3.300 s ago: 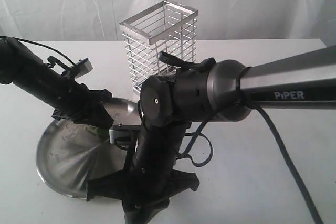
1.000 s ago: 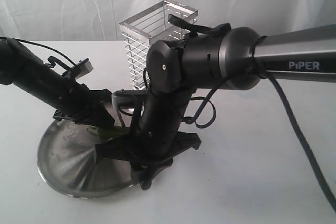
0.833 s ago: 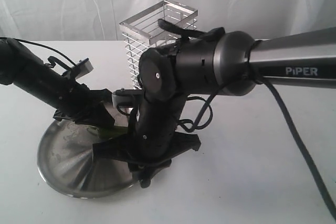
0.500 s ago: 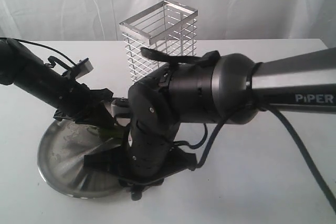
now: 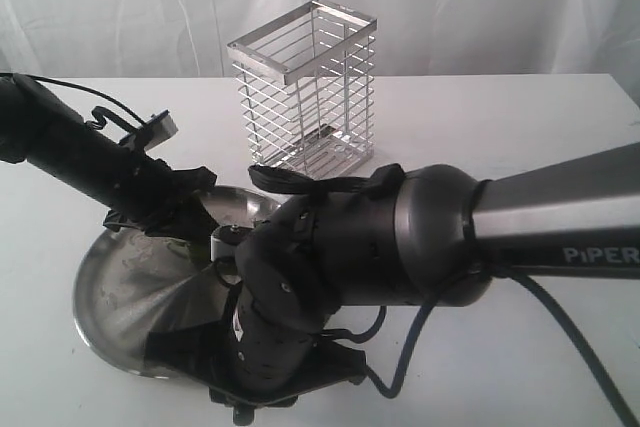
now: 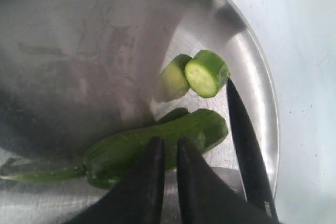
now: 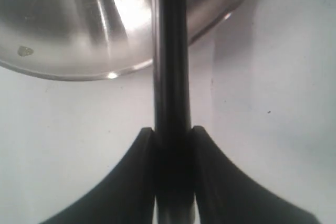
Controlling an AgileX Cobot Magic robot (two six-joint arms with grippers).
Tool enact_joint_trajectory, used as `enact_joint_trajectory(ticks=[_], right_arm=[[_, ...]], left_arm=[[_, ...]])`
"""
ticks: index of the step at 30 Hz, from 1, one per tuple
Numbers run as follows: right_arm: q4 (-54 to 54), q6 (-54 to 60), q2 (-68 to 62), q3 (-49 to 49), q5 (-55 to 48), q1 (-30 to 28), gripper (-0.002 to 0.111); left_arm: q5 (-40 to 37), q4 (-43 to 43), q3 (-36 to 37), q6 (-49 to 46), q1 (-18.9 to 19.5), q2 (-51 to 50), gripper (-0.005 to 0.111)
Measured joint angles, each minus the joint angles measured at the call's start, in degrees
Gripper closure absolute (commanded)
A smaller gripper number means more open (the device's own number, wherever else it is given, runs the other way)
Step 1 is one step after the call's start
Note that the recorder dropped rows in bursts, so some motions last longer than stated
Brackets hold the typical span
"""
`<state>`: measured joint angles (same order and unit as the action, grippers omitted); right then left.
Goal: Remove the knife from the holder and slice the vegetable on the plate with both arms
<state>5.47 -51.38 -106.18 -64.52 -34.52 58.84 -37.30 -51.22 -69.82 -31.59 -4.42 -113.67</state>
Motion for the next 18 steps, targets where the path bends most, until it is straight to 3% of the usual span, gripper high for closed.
enact_joint_trajectory(ticks=[18], right_arm=[[0.6,1.9,-0.4,1.1,3.0,0.1,0.108]], left_arm=[[0.7,-1.0,0.0,0.0,0.1,1.7,0.089]])
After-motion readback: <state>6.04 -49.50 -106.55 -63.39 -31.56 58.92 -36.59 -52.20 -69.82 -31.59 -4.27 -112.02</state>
